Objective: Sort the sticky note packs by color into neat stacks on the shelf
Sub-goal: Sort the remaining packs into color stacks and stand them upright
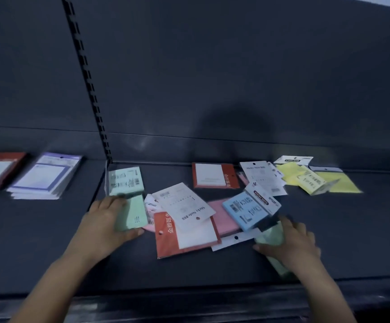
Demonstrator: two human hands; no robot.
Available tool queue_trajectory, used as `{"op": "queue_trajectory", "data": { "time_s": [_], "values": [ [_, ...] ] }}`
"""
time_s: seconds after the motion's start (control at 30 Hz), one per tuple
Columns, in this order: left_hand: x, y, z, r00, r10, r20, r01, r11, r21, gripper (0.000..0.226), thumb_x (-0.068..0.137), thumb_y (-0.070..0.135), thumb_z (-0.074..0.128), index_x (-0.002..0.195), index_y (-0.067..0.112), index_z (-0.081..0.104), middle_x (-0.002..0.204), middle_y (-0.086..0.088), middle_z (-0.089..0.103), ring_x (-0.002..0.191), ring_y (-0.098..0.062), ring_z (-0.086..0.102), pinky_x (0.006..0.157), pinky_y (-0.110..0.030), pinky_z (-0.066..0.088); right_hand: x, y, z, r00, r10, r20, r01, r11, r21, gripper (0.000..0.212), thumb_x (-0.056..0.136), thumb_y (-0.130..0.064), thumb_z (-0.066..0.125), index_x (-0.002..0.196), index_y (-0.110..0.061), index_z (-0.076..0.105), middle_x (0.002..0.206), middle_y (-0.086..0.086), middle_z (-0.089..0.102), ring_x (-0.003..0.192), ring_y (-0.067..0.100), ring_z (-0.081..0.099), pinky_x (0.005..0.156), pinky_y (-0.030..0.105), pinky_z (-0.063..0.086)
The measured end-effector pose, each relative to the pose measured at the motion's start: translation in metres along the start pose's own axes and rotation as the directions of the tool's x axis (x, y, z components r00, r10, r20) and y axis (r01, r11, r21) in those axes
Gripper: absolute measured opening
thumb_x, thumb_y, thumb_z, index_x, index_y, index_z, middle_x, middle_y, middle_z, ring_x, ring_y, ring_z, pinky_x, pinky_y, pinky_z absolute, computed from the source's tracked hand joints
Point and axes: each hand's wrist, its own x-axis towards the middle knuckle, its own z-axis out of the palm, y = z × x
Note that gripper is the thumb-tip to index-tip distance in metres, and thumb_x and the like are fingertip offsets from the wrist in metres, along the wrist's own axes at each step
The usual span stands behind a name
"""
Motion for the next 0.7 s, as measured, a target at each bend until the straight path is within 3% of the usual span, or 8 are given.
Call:
{"op": "queue_trajectory", "data": {
  "time_s": [0.13,0.23,0.3,0.4,0.5,0.6,0.63,0.7],
  "values": [
    [-0.005,0.006,-0.003,0.997,0.046,-0.06,-0.038,0.991,0.126,0.048,0.074,0.033,0.071,0.116,0.013,0.059,0.117,-0.005,0.061,0.105,-0.029,0.053,0.08,-0.037,0.046,-0.009,-0.007,0.003,0.999,0.01,0.049,-0.016,0.994,0.109,0.1,0.063,-0.055,0.077,0.14,-0.018,0.027,0.137,0.008,0.034,0.128,0.028,0.035,0.102,0.039,0.034],
    [-0.009,0.01,-0.006,0.995,0.03,-0.099,-0.018,0.993,0.114,0.035,0.078,0.019,0.065,0.112,0.014,0.061,0.103,-0.009,0.067,0.092,-0.034,0.06,0.069,-0.036,0.048,-0.016,-0.009,0.004,0.999,-0.033,0.027,0.023,0.949,0.313,0.069,0.066,-0.039,0.082,0.118,-0.018,0.041,0.115,0.004,0.052,0.104,0.022,0.053,0.083,0.034,0.046],
    [-0.012,0.013,-0.012,0.988,-0.019,-0.155,0.023,0.999,0.024,0.029,0.084,0.017,0.06,0.114,0.017,0.061,0.092,-0.012,0.068,0.085,-0.037,0.061,0.065,-0.036,0.045,-0.024,-0.011,0.0,0.996,-0.074,-0.053,0.088,0.921,0.38,0.046,0.073,-0.03,0.078,0.103,-0.019,0.044,0.097,-0.001,0.055,0.087,0.019,0.053,0.072,0.032,0.045],
    [-0.019,0.012,-0.018,0.962,-0.122,-0.244,0.054,0.962,-0.269,0.007,0.09,0.018,0.056,0.089,0.012,0.061,0.075,-0.01,0.065,0.076,-0.037,0.06,0.065,-0.039,0.043,-0.034,-0.021,-0.011,0.963,-0.156,-0.218,0.243,0.853,0.462,0.024,0.083,-0.023,0.069,0.089,-0.016,0.047,0.083,-0.005,0.053,0.073,0.014,0.05,0.061,0.028,0.039],
    [-0.029,0.013,-0.024,0.941,-0.282,-0.186,0.09,0.74,-0.666,0.013,0.09,0.015,0.059,0.081,0.022,0.066,0.078,0.003,0.07,0.078,-0.021,0.064,0.075,-0.038,0.048,-0.042,-0.039,-0.021,0.953,-0.152,-0.261,0.294,0.666,0.685,0.018,0.087,-0.02,0.064,0.081,-0.019,0.047,0.082,0.0,0.059,0.07,0.009,0.055,0.051,0.024,0.04],
    [-0.043,0.013,-0.029,0.905,-0.424,-0.042,0.152,0.414,-0.897,0.011,0.089,0.015,0.06,0.09,0.017,0.071,0.087,-0.003,0.075,0.084,-0.023,0.069,0.083,-0.039,0.051,-0.047,-0.064,-0.024,0.977,-0.192,-0.089,0.151,0.342,0.927,0.015,0.088,-0.013,0.061,0.081,-0.017,0.049,0.082,0.008,0.063,0.07,0.02,0.059,0.056,0.029,0.044],
    [-0.049,0.012,-0.031,0.884,-0.468,-0.002,0.174,0.333,-0.927,0.011,0.089,0.016,0.06,0.092,0.013,0.07,0.09,-0.007,0.074,0.083,-0.025,0.069,0.081,-0.04,0.052,-0.047,-0.073,-0.021,0.972,-0.236,-0.011,0.074,0.26,0.963,0.014,0.089,-0.012,0.06,0.08,-0.016,0.05,0.079,0.008,0.063,0.068,0.022,0.059,0.056,0.031,0.044],
    [-0.061,0.006,-0.036,0.846,-0.53,0.061,0.21,0.225,-0.951,0.014,0.09,0.013,0.057,0.096,0.005,0.067,0.089,-0.013,0.073,0.077,-0.026,0.067,0.065,-0.035,0.054,-0.053,-0.093,-0.009,0.935,-0.333,0.121,-0.058,0.193,0.979,0.01,0.089,-0.011,0.058,0.081,-0.015,0.053,0.077,0.008,0.063,0.065,0.023,0.058,0.047,0.026,0.045]
  ]
}}
